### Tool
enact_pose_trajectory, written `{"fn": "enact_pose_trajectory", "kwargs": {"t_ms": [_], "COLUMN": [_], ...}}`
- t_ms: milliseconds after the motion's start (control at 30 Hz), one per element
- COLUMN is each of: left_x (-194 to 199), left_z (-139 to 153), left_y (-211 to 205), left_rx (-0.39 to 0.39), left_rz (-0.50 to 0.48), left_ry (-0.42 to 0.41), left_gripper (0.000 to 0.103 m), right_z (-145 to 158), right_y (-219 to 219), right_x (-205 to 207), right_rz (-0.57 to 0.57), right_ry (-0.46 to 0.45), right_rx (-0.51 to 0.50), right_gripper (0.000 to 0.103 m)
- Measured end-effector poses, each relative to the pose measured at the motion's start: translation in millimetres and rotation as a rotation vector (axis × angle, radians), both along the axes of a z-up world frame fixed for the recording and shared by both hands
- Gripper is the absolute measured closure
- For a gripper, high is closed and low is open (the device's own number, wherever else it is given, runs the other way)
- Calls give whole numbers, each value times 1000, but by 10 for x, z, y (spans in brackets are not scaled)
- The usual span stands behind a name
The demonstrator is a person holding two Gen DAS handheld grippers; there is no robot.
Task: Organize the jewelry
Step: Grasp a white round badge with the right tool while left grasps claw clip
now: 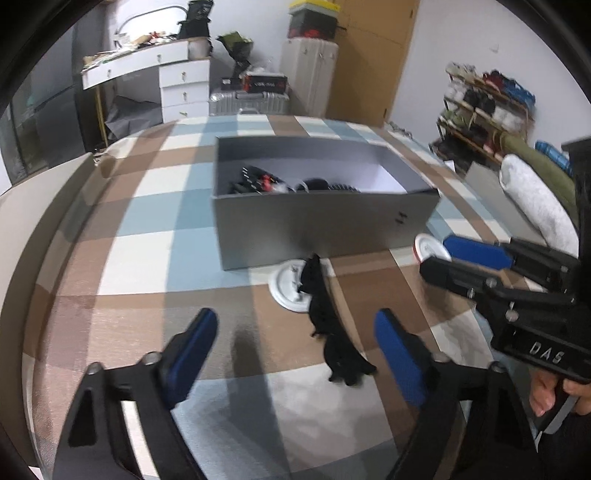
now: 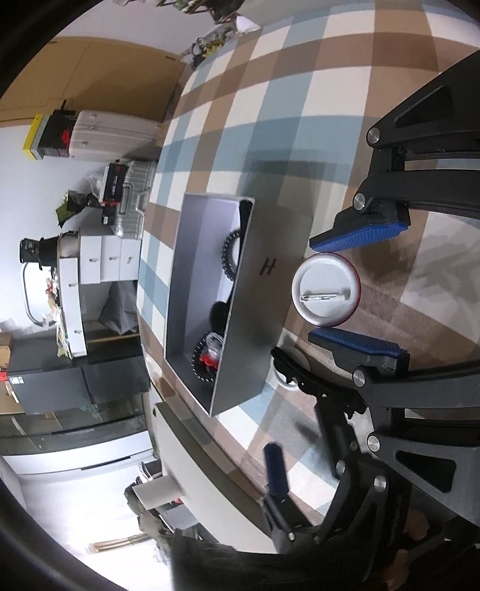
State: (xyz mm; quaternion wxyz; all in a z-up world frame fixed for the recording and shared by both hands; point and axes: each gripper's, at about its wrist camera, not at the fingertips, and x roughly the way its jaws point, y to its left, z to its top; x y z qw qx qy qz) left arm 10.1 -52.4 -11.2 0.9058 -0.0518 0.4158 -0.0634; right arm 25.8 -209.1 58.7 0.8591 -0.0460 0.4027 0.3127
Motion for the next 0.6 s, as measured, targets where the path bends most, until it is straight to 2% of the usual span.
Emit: {"fn": "enact_pose_trajectory", "kwargs": {"t_ms": [133, 200, 333, 600], "left_x": [15, 27, 26, -7], "left_z": [-42, -62, -73, -55], "left_y": [-57, -53, -26, -82], "left_rx": [9, -1, -29, -41], "left_rz": [-16, -12, 0, -29], "left_ry": [14, 27, 37, 26], "left_gripper": [44, 55, 61, 88], "right_z": [20, 25, 29, 62], "right_y": [-51, -75, -109, -114], "right_x": [8, 4, 15, -11], "right_rz": [-9, -11, -17, -17], "right_ry": [-3, -4, 1, -1], "right_rx": [5, 7, 14, 25], "right_gripper": [62, 62, 62, 62]}}
